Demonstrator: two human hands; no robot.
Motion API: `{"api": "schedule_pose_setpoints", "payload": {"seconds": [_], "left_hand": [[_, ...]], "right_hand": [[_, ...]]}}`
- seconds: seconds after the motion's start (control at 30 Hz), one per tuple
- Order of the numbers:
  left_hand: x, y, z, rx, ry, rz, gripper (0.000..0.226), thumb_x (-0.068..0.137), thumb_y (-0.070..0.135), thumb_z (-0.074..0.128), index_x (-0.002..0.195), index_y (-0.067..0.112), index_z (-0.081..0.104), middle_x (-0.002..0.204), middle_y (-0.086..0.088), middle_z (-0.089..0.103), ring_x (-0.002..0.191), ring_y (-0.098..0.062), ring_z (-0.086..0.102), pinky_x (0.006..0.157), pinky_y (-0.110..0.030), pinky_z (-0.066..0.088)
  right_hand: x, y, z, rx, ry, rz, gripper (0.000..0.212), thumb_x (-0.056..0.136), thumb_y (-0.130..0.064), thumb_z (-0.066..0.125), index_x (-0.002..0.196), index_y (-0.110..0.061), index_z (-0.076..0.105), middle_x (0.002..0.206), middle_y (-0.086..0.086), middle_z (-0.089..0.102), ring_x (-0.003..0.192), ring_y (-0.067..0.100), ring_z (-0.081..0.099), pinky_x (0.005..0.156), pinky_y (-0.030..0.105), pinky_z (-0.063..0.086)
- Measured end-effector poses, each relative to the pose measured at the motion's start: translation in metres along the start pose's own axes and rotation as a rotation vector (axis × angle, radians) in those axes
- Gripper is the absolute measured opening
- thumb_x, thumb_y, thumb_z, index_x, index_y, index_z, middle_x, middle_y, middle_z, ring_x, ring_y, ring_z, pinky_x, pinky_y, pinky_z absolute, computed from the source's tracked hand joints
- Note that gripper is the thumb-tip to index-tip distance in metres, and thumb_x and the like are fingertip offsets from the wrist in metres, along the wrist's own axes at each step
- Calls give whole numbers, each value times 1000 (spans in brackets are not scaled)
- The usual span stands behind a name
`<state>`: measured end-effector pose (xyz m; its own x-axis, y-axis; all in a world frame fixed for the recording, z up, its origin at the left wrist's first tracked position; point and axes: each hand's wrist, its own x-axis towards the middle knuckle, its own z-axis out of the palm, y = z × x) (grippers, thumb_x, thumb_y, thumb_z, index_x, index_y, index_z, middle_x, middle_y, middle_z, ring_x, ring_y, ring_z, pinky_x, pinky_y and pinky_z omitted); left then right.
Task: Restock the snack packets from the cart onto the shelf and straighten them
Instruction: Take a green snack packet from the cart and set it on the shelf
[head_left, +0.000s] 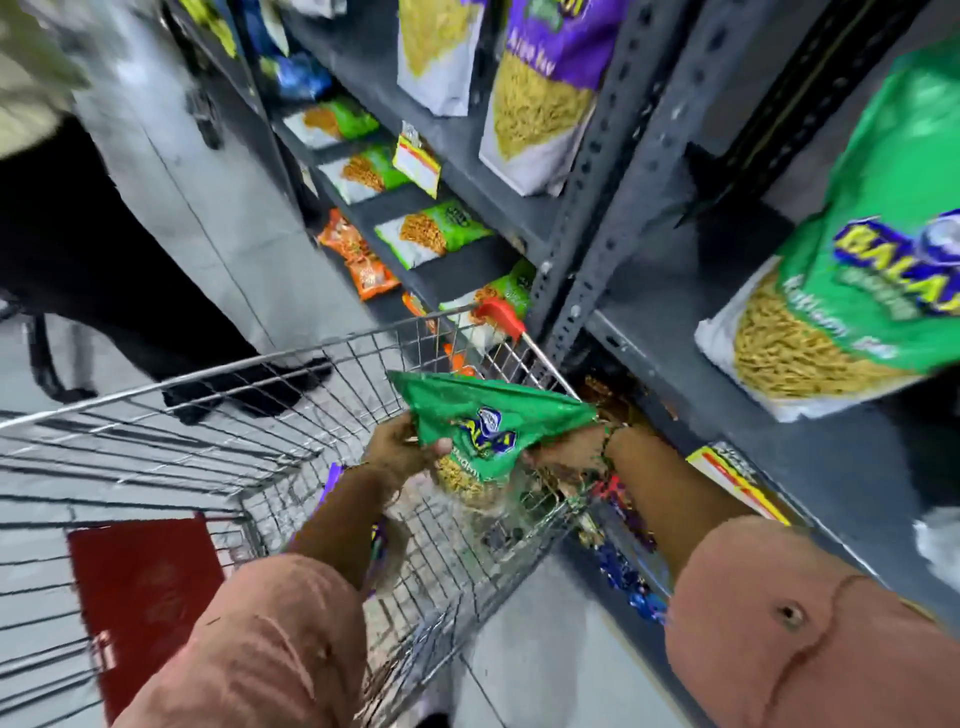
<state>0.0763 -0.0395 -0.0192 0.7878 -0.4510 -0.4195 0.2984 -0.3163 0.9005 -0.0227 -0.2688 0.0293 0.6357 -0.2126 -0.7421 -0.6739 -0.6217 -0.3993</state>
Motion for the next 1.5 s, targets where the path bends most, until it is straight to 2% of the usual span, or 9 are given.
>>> {"api": "schedule_pose_setpoints", "payload": {"seconds": [0.13,0.47,0.53,0.63,0.8,0.87,1.03,1.33,1.5], "left_hand": [[-34,56,6,-30,23,70,36,77,-3,69,111,1,60,107,-16,66,84,-19,62,80,-34,55],[-168,194,41,-82,122,350,22,80,5,69,97,-4,58,35,11,56,33,-8,44,38,-20,47],[-207,221,55,-90,128,420,21,79,13,71,73,13,50,34,9,48,28,-3,40,34,-18,43],[-261,260,79,-114,158,517,39,81,20,69,63,25,36,57,-4,41,34,-6,41,33,-15,42],[-345,337,121,-155,145,755,30,84,26,66,107,8,58,62,-5,46,60,-16,45,64,-34,46],[-371,371,144,-95,127,894,25,83,29,66,80,5,61,58,-5,52,59,-14,45,64,-32,43],[-414,432,228,-103,-149,1039,13,83,23,66,74,16,59,52,12,60,49,1,48,50,-18,38],[-462,429,433,-98,-733,1003,66,62,8,81,120,6,48,119,-14,61,107,-24,59,95,-37,50],[-490,405,529,-124,-893,1007,53,68,6,78,112,16,51,102,6,64,88,4,60,69,-7,51]], "right_hand": [[-54,-22,-21,-78,65,-210,47,95,-45,46,135,-22,50,144,5,48,128,18,46,100,21,31],[-227,-14,-36,139,473,-552,80,77,-39,74,144,-23,33,141,-5,48,126,16,47,103,25,42],[-272,-12,-37,344,615,-652,76,71,-37,80,137,-27,43,127,-18,53,115,5,50,87,8,45],[-337,-7,-50,462,746,-752,61,68,-38,82,123,-26,57,122,-5,65,113,18,60,96,31,51],[-453,4,-91,472,981,-870,69,67,-43,81,127,-20,55,127,4,64,119,22,58,104,39,46],[-496,16,-108,525,1047,-893,74,69,-41,80,132,-16,51,132,7,60,121,23,57,106,42,45],[-590,77,-139,571,1273,-901,40,73,-33,79,106,-25,57,91,-16,67,73,-17,62,61,0,46],[-685,237,-134,628,1595,-520,91,74,-52,70,147,-17,28,154,7,34,140,23,35,115,43,27],[-719,318,-117,653,1709,-371,77,79,-48,67,142,-18,35,142,1,49,130,20,46,114,40,32]]}}
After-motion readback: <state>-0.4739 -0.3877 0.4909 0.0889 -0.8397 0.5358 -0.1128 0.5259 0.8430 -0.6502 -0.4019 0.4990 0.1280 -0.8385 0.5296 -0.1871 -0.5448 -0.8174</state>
